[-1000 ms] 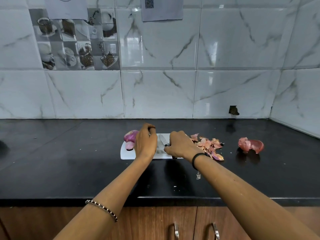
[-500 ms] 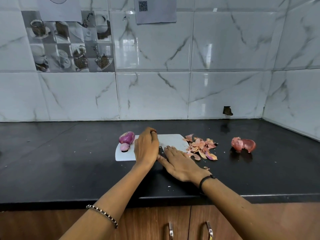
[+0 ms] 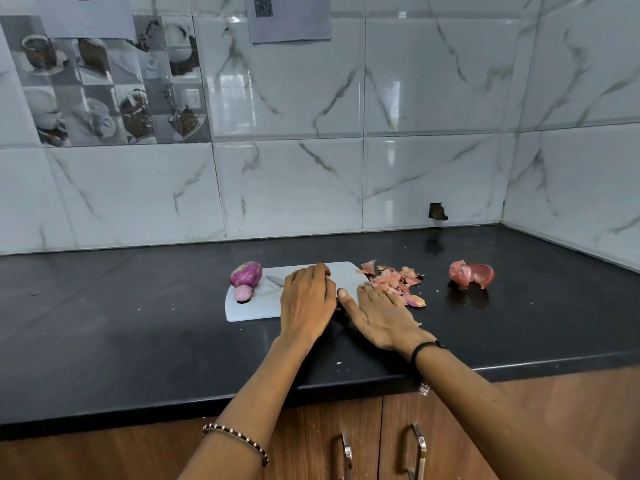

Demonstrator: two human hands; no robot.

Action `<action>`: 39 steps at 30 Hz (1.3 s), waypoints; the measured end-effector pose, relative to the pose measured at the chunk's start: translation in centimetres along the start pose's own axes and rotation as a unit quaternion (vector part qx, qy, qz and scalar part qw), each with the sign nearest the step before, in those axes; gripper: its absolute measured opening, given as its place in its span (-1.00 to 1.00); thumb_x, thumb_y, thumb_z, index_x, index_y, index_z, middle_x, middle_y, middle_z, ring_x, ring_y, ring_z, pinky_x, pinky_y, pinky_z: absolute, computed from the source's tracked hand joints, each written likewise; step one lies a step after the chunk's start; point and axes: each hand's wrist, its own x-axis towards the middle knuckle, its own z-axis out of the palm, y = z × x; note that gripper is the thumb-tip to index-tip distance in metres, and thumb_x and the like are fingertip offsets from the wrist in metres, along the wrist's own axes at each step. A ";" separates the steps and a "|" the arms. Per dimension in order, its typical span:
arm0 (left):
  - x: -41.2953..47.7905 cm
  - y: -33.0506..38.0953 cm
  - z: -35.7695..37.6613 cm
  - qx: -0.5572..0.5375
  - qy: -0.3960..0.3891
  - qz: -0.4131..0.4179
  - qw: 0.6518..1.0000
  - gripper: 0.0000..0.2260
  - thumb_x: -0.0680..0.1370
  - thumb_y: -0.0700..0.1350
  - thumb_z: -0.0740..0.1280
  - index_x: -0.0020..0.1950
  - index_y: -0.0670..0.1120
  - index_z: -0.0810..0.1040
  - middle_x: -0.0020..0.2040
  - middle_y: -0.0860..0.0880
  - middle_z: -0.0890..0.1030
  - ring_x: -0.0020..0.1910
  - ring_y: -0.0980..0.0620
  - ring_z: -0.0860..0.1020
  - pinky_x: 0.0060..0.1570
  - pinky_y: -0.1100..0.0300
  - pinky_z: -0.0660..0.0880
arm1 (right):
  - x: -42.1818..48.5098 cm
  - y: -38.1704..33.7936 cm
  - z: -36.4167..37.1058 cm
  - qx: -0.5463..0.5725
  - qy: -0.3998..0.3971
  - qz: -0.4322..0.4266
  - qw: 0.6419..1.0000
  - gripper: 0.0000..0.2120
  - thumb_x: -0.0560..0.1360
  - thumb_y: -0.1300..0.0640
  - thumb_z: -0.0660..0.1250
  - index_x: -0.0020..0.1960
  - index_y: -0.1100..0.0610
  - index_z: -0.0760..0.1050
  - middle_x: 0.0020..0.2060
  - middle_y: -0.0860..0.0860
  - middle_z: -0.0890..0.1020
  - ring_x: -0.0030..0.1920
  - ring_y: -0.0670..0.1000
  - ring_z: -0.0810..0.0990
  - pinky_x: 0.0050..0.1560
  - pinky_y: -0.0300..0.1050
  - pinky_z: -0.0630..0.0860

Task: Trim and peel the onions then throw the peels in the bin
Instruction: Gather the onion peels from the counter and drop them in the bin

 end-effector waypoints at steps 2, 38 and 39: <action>0.2 -0.3 0.3 0.026 -0.042 -0.021 0.999 -0.79 0.63 -0.10 0.20 0.21 -0.12 0.53 0.10 -0.08 0.64 0.14 -0.09 0.55 0.25 0.07 0.33 | 0.1 0.6 0.0 -0.006 0.017 0.033 0.999 -0.17 0.62 -0.36 -0.29 0.65 0.20 0.00 0.65 0.09 0.04 0.64 0.04 -0.05 0.61 0.07 -0.14; 6.7 1.6 2.5 -0.136 -0.214 -0.076 0.964 -0.74 0.67 -0.02 0.19 0.28 -0.01 0.57 0.28 0.02 0.60 0.27 0.00 0.51 0.30 -0.03 0.45 | 2.6 4.9 -4.6 -0.095 0.127 -0.020 0.987 -0.46 0.71 -0.12 -0.08 0.51 0.19 0.31 0.48 0.14 0.40 0.56 0.10 0.22 0.58 0.10 -0.07; 7.3 2.4 3.2 -0.143 -0.226 -0.076 0.961 -0.73 0.68 -0.03 0.16 0.29 -0.03 0.56 0.28 0.00 0.60 0.24 -0.01 0.53 0.27 -0.01 0.46 | 2.6 5.9 -5.3 -0.102 0.125 -0.002 0.987 -0.45 0.71 -0.12 -0.07 0.51 0.22 0.30 0.50 0.16 0.37 0.58 0.11 0.18 0.59 0.10 -0.08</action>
